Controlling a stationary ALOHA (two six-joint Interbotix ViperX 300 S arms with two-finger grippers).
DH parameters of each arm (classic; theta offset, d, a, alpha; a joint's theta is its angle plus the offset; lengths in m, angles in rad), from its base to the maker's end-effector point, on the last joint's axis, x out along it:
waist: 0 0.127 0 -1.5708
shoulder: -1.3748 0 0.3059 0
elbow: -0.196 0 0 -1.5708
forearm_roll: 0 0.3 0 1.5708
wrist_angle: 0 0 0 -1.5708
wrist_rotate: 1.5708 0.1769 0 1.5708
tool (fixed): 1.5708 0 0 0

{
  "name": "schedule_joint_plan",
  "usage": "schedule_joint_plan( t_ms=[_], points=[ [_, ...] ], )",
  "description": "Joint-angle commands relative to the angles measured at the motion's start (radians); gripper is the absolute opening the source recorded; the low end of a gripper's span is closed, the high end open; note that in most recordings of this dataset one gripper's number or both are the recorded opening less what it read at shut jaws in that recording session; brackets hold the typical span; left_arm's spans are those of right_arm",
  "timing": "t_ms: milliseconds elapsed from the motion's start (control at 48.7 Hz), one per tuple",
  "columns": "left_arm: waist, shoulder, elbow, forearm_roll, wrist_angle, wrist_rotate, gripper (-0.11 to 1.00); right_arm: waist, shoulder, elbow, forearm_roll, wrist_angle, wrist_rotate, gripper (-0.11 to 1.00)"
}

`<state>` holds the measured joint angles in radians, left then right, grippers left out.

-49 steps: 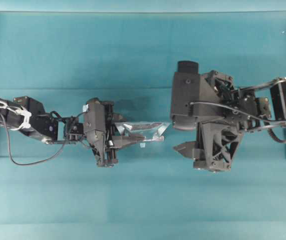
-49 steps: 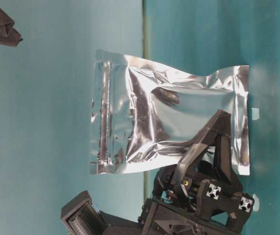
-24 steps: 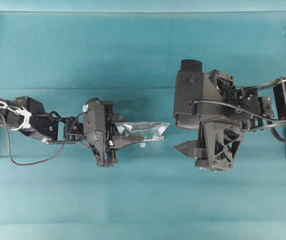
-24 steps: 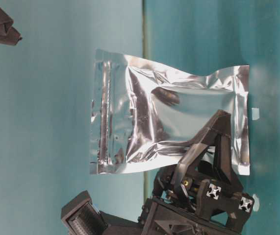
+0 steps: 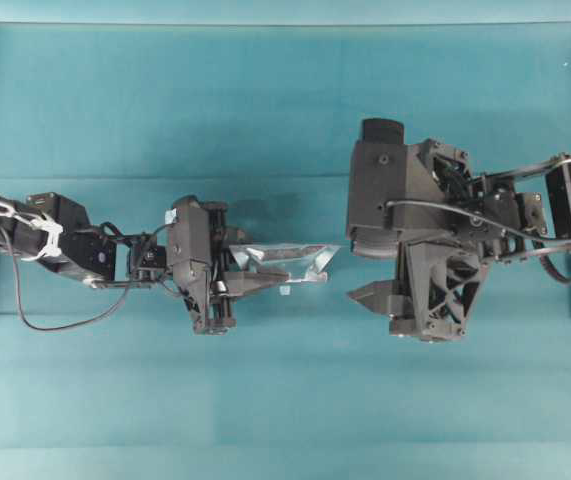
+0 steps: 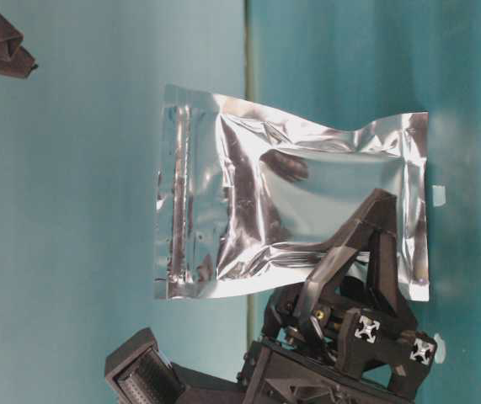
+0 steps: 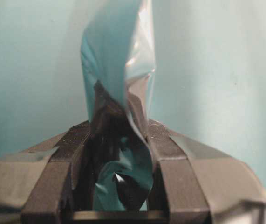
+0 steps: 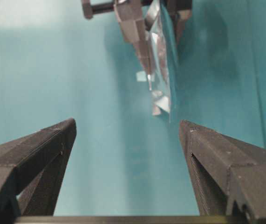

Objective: Hand over the silver zip bag and make it stand upright.

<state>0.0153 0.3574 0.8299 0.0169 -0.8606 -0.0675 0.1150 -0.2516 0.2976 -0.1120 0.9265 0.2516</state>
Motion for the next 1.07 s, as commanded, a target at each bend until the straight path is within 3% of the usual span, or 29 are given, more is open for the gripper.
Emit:
schedule_joint_plan(
  t_ms=[0, 1047],
  points=[
    [-0.011, -0.009, -0.005, 0.003, -0.003, -0.002, 0.29, 0.0, -0.021, -0.011, -0.002, -0.006, 0.009, 0.89],
    [-0.02, -0.009, -0.005, 0.003, -0.003, -0.002, 0.29, -0.011, -0.021, -0.008, -0.002, -0.008, 0.009, 0.89]
  ],
)
